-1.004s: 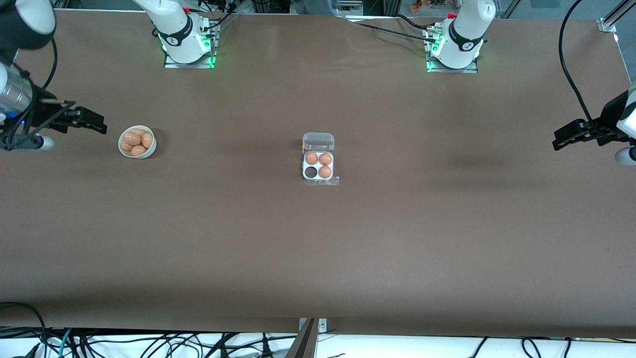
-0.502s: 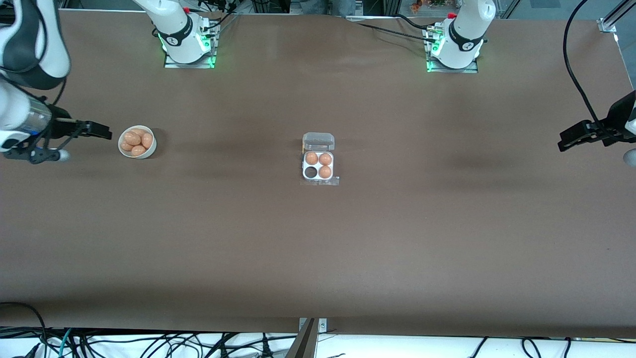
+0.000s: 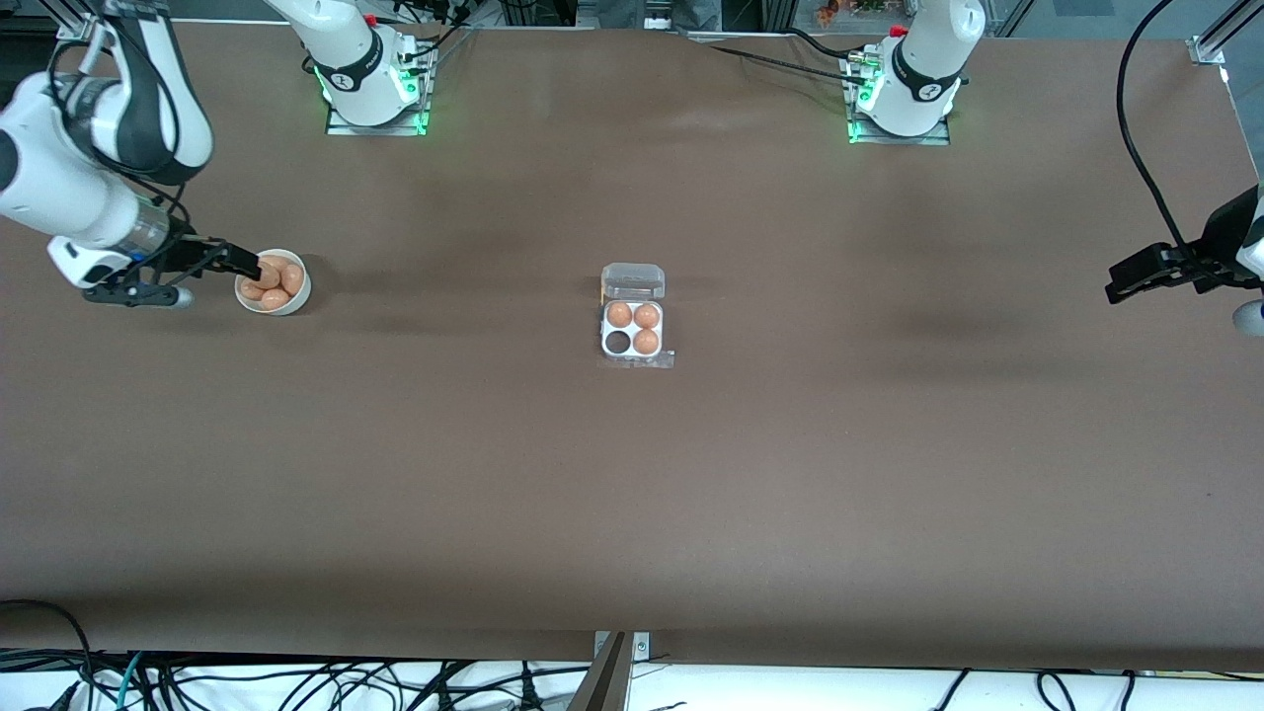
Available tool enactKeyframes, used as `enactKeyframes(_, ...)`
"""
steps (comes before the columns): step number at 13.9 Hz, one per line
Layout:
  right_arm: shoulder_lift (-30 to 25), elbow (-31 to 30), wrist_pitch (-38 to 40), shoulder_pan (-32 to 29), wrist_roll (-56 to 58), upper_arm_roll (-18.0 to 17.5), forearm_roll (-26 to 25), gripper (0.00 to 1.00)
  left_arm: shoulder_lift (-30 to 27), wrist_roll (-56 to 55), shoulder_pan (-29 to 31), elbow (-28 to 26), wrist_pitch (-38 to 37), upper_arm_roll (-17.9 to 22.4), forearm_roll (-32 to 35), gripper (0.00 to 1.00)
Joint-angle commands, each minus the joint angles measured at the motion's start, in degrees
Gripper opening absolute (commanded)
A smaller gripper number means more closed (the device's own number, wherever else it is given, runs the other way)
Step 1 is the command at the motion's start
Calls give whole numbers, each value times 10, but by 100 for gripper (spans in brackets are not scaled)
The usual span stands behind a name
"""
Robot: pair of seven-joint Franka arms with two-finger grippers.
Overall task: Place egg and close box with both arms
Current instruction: 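Reach the right gripper down over the white egg bowl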
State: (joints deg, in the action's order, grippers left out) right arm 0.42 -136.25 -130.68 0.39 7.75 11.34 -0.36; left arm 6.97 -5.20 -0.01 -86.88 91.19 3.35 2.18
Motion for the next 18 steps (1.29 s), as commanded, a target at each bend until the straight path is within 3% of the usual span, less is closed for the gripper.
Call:
enactKeyframes(1, 0, -45, -66, -2, 17, 14, -7, 100, 8, 11, 2, 13, -6, -3, 10, 100)
enactKeyframes(4, 23, -64, -113, -2, 19, 19, -7, 100, 8, 10, 2, 13, -6, -3, 9, 100)
enactKeyframes(15, 53, -74, -115, -2, 18, 20, -6, 100, 14, 10, 1, 13, -6, -4, 10, 100)
enactKeyframes(16, 54, -74, -115, -2, 18, 20, -6, 98, 14, 10, 1, 14, -6, -4, 10, 100)
enactKeyframes(18, 54, -74, -113, -2, 18, 19, -6, 85, 14, 10, 1, 13, -6, -4, 10, 100)
